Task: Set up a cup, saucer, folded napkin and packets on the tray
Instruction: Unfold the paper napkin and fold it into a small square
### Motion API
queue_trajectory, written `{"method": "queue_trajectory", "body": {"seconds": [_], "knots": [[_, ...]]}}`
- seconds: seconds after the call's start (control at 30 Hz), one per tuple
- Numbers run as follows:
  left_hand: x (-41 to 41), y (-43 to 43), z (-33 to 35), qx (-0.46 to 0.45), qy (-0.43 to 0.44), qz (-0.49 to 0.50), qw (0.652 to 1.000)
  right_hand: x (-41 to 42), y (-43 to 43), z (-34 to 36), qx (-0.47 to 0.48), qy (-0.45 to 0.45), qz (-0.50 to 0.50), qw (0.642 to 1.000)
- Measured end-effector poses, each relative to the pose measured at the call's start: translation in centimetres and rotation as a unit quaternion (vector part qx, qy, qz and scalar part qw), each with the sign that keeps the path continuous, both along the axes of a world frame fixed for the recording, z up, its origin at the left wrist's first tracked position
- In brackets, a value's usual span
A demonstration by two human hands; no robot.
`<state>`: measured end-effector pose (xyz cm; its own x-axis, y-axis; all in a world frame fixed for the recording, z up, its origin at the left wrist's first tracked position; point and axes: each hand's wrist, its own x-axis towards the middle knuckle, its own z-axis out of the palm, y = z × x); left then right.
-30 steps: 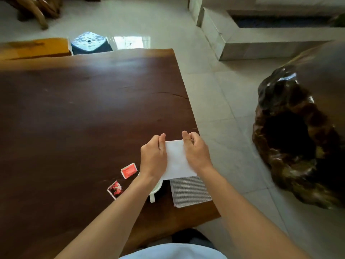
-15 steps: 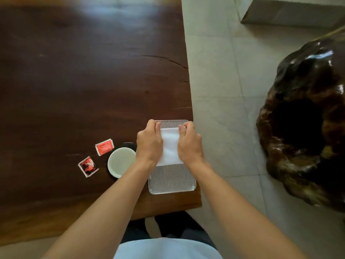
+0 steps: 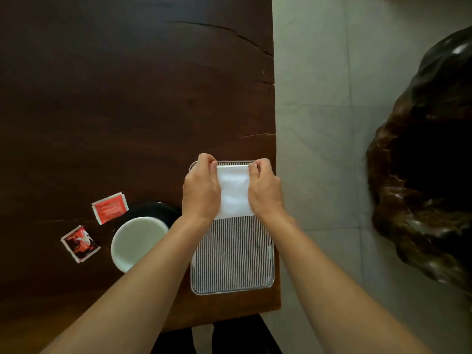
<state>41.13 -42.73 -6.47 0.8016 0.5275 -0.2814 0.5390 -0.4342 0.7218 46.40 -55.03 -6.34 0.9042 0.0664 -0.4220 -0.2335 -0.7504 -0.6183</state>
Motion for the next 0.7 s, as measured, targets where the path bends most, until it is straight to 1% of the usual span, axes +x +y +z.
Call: {"method": "queue_trajectory", "body": {"seconds": [0.1,0.2,0.23,0.3,0.37,0.4,0.47,0.53,0.63,0.7], "knots": [[0.1,-0.3,0.1,0.014,0.02,-0.019,1.0,0.6,-0.1,0.4,0.001,0.021,0.026,0.999],[-1.0,-0.5,1.4,0.058,0.014,-0.021,0.998,0.4,-0.3,1.5,-0.032,0.03,0.048,0.998],[-1.5,-0.5,1.9,0.077,0.011,-0.018,0.997,0.1,-0.6,1.7,-0.05,0.016,0.055,0.997],[-2.7,-0.8,2.5,0.119,0.007,-0.048,0.992,-0.7,-1.0,2.4,-0.072,-0.058,0.072,0.993],[-3.8,-1.6,2.5,0.166,0.013,-0.135,0.977,-1.7,-1.3,2.7,-0.072,-0.136,0.114,0.981],[-4.2,-2.2,2.2,0.184,0.021,-0.185,0.965,-2.2,-1.3,2.6,-0.078,-0.151,0.153,0.973],[-4.8,-3.1,1.6,0.193,0.057,-0.255,0.946,-3.2,-1.4,1.8,-0.105,-0.128,0.255,0.953],[-5.3,-3.5,0.7,0.172,0.106,-0.27,0.941,-3.6,-2.0,0.5,-0.145,-0.08,0.331,0.929],[-6.1,-3.6,-0.5,0.176,0.139,-0.278,0.934,-3.4,-2.9,-1.1,-0.202,-0.058,0.384,0.899],[-6.3,-3.7,-0.9,0.176,0.142,-0.278,0.934,-3.2,-3.1,-1.7,-0.215,-0.057,0.397,0.891]]}}
